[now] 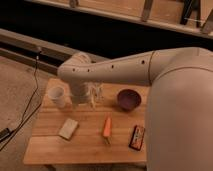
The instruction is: Pick up the ceramic bowl
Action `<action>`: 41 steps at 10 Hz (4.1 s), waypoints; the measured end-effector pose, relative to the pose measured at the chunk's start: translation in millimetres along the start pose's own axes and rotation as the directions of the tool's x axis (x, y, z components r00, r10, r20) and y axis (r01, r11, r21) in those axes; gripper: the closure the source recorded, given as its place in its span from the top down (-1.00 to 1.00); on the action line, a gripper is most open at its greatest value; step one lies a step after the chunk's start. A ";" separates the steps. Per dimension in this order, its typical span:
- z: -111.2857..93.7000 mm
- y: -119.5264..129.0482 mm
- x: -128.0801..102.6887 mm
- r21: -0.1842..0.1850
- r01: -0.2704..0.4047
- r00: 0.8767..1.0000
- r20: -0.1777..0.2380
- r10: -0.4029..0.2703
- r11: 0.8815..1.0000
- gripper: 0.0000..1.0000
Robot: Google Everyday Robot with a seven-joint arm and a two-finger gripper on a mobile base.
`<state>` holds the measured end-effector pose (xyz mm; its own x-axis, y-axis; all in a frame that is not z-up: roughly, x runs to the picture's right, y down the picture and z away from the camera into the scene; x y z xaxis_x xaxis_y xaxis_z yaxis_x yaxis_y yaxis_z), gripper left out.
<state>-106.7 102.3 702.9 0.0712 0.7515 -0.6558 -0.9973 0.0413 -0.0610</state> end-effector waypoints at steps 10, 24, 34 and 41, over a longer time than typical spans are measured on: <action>0.0 0.0 -0.1 0.000 0.000 1.000 0.000 0.000 1.000 0.30; 26.3 -144.4 -58.7 0.059 -0.120 0.992 0.052 0.117 0.991 0.30; 83.4 -220.2 -100.9 0.031 -0.013 0.999 -0.035 0.014 0.999 0.30; 126.2 -212.3 -124.5 -0.004 0.061 0.995 -0.077 -0.061 0.998 0.30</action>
<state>93.8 83.0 892.5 0.1330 0.6946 -0.7070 -0.9910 0.0845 -0.1035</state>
